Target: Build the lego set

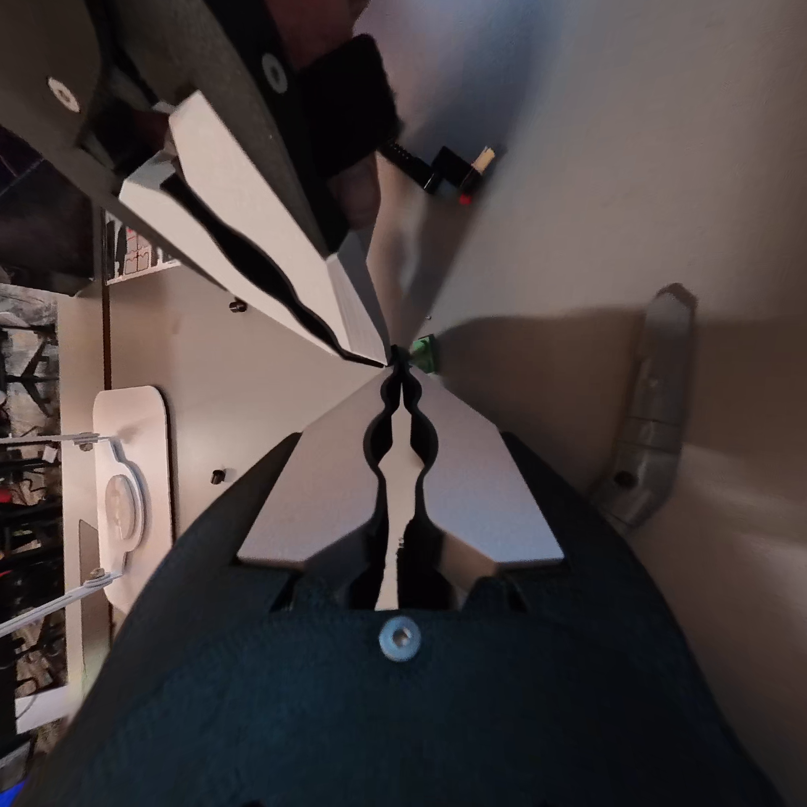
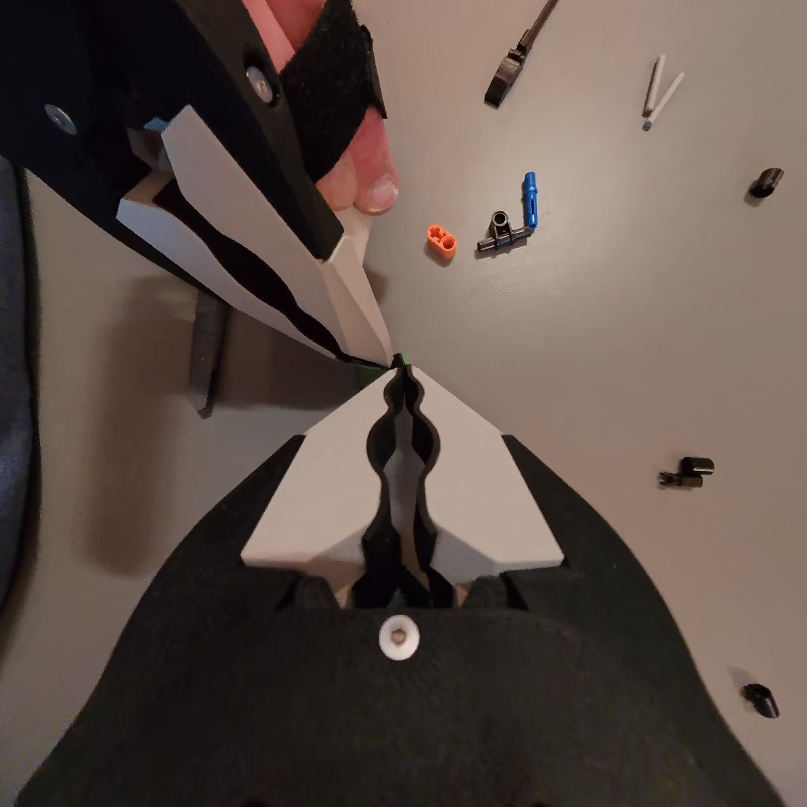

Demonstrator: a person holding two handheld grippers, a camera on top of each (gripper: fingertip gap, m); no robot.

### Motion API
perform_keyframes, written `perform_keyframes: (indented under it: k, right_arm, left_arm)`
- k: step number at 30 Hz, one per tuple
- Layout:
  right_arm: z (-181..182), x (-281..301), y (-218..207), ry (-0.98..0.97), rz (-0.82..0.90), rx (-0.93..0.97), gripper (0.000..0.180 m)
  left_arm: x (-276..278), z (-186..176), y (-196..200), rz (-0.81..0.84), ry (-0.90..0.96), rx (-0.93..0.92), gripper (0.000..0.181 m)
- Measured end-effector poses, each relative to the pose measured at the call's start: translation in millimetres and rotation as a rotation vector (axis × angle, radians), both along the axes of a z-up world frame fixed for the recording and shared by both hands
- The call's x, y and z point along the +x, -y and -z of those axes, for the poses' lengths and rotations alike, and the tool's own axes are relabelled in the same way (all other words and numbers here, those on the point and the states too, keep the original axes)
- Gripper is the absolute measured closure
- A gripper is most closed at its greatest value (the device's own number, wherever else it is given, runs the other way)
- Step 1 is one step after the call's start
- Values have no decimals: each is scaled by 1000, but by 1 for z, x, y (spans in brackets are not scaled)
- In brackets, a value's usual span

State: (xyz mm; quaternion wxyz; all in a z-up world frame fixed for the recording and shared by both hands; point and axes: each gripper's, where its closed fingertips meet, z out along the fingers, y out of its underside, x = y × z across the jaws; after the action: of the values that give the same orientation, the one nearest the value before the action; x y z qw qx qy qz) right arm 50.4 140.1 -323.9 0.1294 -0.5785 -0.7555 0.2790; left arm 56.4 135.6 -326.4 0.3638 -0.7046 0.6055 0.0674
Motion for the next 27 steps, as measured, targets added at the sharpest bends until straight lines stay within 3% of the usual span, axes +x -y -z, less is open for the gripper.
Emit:
perform_keyframes:
  k: [7, 21, 27]
  right_arm:
    - [0, -1, -1, -39, 47, -27, 180]
    - [-1, -1, -1, -56, 90, -99, 180]
    - [-1, -1, -3, -54, 135, -125, 180]
  left_arm:
    - [-5, -1, -1, -69, 90, -65, 170]
    - [-3, 3, -1, -101, 221, -440, 174]
    - [-1, 3, -2, -101, 256, -513, 174]
